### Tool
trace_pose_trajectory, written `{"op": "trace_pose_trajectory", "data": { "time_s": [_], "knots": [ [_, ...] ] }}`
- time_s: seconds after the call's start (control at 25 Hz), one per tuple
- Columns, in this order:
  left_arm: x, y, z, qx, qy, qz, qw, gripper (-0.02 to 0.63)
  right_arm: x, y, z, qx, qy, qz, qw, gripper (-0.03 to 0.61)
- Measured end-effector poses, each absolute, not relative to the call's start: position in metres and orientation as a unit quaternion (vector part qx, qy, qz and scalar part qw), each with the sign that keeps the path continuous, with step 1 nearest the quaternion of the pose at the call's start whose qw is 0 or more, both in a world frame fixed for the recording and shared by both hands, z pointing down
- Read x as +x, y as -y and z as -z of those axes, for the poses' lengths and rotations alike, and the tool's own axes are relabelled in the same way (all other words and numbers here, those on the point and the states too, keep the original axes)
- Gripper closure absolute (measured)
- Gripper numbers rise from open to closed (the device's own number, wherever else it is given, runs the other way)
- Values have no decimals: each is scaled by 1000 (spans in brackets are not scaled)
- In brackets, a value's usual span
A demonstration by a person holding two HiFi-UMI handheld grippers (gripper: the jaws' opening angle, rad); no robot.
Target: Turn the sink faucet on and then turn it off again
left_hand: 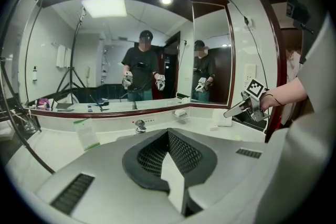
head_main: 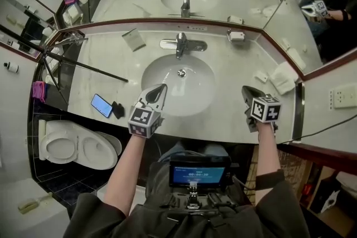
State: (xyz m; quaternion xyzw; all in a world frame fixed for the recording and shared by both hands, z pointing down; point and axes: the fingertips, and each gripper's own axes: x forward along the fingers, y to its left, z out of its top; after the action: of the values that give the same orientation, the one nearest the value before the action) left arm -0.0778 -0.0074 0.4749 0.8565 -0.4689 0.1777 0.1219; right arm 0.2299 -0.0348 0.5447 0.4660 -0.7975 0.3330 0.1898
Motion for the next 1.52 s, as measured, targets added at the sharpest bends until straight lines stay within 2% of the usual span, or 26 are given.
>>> {"op": "trace_pose_trajectory", "data": {
  "time_s": [0.28,0.76,1.52],
  "knots": [
    [-75,11,-466,846,484,-182,130,614,226,38,-536,453,808,-338,164,561],
    [-95,9,-466,832,506,-187,128,614,194,35,-542,419,824,-344,162,561],
    [-207,85,-481,897,387,-180,112,614,52,54,-548,512,771,-353,134,560]
  ]
}}
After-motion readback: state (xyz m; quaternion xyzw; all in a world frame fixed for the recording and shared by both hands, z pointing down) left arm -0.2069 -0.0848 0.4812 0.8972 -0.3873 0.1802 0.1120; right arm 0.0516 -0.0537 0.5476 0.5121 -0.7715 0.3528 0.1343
